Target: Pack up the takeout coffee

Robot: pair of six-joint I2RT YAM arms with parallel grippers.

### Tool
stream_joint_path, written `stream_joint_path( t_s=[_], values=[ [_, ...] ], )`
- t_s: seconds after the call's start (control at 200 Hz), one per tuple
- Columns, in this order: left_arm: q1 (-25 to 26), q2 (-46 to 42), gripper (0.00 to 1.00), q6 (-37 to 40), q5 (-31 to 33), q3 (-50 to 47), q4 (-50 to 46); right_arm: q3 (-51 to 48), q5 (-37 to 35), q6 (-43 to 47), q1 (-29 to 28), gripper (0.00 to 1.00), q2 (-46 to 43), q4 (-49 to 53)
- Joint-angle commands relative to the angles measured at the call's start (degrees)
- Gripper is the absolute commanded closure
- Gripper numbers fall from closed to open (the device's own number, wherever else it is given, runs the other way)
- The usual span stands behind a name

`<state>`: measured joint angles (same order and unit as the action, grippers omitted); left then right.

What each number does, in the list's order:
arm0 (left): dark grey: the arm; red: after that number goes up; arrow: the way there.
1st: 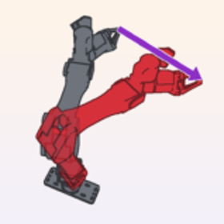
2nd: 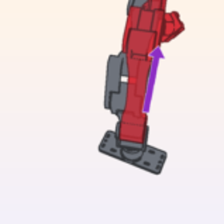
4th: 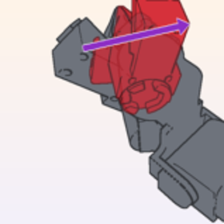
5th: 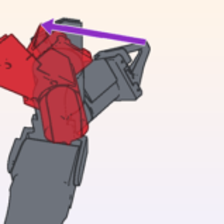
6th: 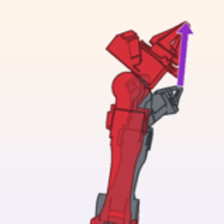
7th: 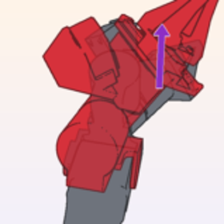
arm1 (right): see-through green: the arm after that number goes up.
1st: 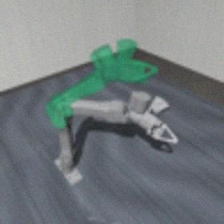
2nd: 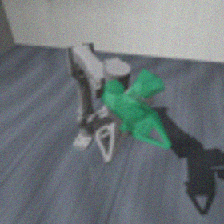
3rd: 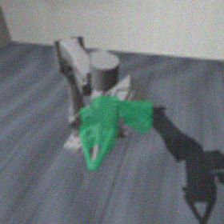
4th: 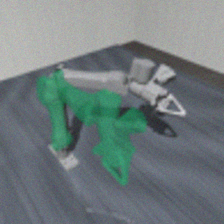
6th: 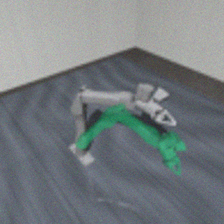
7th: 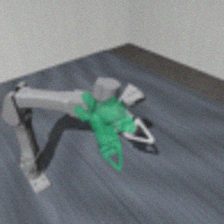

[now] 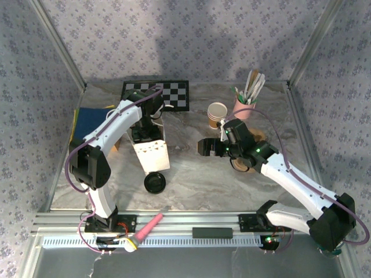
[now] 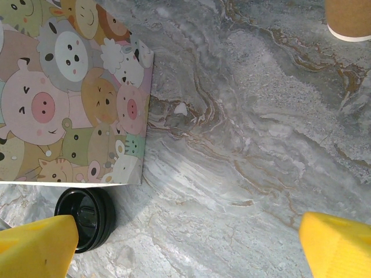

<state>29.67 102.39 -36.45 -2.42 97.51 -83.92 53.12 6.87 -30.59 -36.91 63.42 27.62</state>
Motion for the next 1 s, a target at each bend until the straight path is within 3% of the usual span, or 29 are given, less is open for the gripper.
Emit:
stream_joint_path(
  t_s=[0.0, 0.995],
  values=[
    [-0.18, -0.26, 0.51, 0.76, -1.37, 0.48, -0.81, 0.59, -0.63, 0.01, -0.45, 0.0, 0.09, 0.51],
    [-0.14, -1.16, 0.51, 1.12, -3.9, 0.71, 2.73, 0.57, -0.37, 0.0, -0.36, 0.0, -0.31, 0.68]
  ],
)
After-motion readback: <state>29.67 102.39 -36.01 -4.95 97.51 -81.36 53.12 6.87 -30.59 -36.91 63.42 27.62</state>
